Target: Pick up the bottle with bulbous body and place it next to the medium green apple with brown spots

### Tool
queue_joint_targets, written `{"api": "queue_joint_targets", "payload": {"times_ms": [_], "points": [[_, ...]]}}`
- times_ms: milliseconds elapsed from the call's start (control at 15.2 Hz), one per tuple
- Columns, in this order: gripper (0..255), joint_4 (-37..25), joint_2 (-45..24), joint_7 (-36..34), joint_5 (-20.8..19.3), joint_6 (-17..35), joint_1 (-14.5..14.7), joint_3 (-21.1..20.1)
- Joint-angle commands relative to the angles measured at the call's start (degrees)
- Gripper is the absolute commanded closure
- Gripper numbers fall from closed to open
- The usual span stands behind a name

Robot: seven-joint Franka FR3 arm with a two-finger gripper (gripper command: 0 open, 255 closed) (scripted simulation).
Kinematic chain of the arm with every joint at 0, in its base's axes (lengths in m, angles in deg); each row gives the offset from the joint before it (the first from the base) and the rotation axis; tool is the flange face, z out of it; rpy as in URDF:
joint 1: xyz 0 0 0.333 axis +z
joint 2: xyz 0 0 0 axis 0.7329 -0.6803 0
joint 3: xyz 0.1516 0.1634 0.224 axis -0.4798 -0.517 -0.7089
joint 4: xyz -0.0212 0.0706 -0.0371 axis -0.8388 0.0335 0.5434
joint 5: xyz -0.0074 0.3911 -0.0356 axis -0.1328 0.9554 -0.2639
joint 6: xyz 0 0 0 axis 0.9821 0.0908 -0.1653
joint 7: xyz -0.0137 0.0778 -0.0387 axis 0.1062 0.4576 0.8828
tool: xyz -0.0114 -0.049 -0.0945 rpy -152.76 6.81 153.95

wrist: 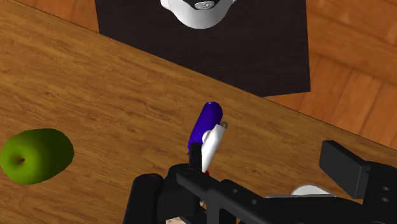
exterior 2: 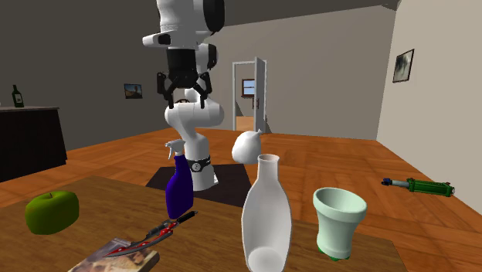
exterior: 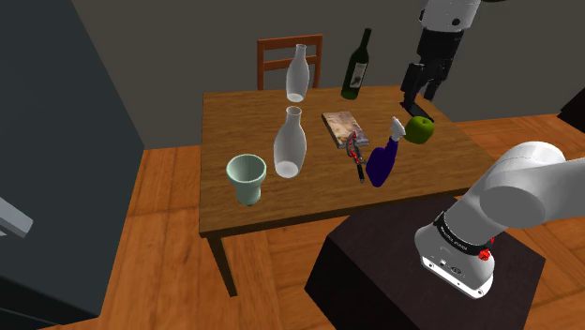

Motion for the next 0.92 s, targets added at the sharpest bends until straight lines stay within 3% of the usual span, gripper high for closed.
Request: {"api": "queue_joint_targets", "payload": {"times_ms": [0, 462, 858], "points": [[0, 0.0, 0.0, 0.0, 0.0, 0.0, 0.0, 0.0], [0, -3.4, -11.1, -7.6, 4.0, 10.3, 1.6, -6.1], [0, -9.3, -22.2, -14.1, 4.8, 17.7, 2.3, -10.7]]}}
